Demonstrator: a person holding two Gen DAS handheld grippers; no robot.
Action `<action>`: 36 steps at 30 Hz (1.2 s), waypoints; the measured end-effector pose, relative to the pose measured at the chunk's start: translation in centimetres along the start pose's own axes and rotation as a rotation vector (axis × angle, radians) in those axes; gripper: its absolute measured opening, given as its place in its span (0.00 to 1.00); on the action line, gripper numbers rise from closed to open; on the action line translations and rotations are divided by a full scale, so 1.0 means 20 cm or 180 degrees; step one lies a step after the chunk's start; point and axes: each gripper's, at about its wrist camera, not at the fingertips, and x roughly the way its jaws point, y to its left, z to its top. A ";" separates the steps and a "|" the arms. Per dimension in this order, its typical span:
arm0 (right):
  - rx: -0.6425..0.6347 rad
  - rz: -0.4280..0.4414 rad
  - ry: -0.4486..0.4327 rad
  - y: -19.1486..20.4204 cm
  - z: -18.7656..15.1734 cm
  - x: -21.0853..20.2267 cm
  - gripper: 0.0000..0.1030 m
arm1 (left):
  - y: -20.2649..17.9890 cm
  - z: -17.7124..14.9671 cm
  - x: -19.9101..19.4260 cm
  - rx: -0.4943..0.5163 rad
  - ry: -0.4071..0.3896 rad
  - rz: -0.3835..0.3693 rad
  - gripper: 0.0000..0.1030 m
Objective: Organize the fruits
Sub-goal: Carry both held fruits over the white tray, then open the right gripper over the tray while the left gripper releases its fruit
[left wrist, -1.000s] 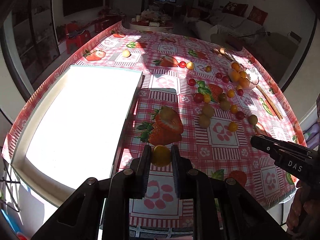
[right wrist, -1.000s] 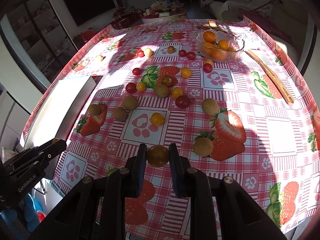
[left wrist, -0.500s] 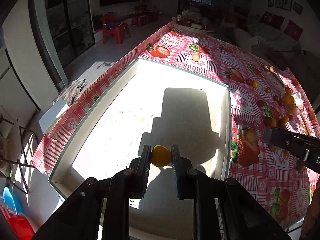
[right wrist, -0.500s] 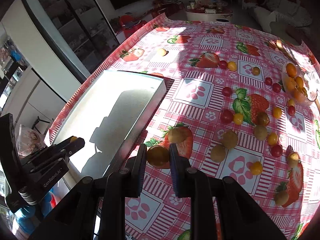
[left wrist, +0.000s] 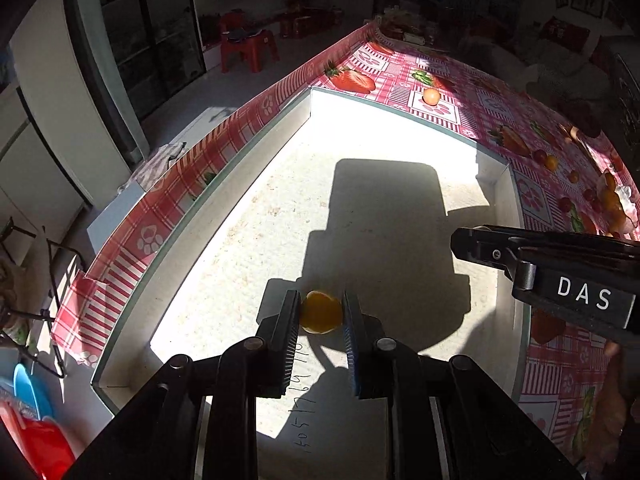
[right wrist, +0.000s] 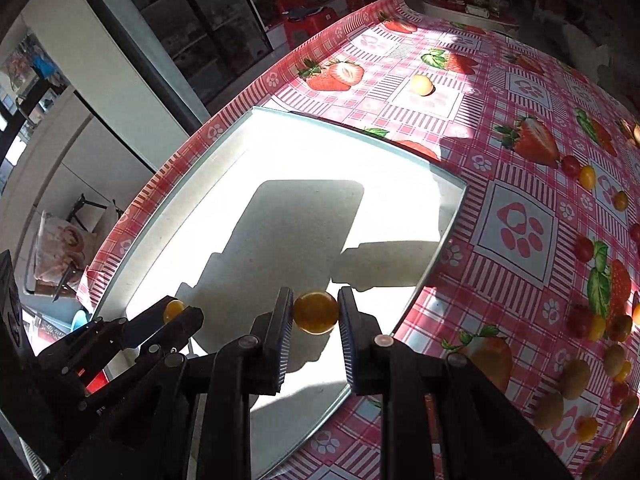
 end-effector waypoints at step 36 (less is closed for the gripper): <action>0.0568 -0.0456 -0.0514 -0.46 -0.43 -0.49 0.80 | -0.35 -0.13 -0.27 0.0454 -0.0294 -0.0272 0.85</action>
